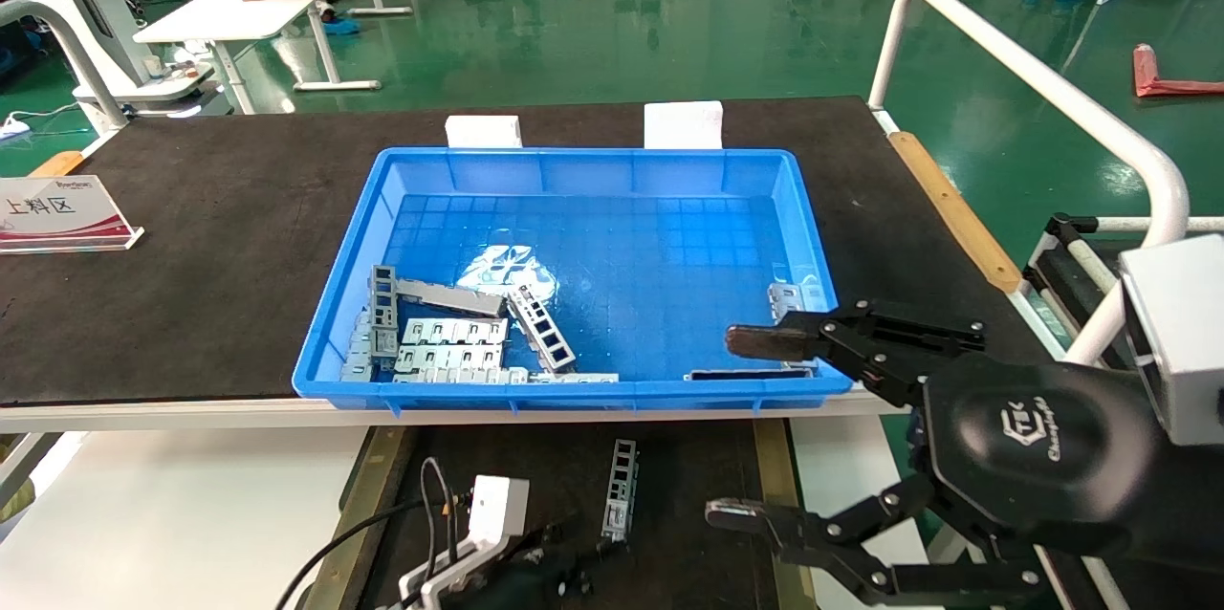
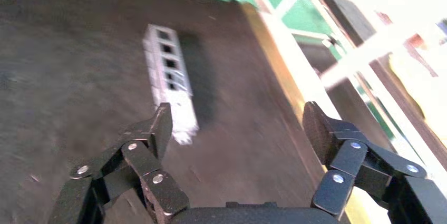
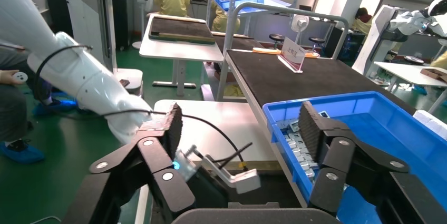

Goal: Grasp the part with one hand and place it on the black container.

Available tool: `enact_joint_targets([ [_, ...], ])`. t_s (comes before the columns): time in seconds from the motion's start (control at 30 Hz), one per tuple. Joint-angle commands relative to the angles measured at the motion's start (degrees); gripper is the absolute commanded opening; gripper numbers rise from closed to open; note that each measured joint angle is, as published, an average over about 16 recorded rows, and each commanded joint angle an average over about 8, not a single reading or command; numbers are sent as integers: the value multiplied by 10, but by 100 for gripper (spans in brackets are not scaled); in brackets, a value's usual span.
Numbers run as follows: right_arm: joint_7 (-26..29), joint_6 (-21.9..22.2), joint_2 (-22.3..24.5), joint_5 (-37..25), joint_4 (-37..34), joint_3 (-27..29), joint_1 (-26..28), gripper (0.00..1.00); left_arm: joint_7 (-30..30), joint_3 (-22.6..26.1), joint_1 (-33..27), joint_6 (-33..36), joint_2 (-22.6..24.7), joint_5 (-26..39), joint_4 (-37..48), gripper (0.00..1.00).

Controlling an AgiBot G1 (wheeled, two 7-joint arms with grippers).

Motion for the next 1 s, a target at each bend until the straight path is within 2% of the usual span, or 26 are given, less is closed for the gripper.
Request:
enact_joint_targets([
  [0.03,0,0,0,0,0,0,0,100,-2,8,-1,22,-24,1,-18,100],
  [0.43,0,0,0,0,0,0,0,100,2,5,-32,171,-146,-2,-87,100],
  [0.8,0,0,0,0,0,0,0,100,33,-37,-68,296,-213,-25,-90,100],
  [1.0,0,0,0,0,0,0,0,100,38,-51,-86,332,-234,-34,-91,100],
])
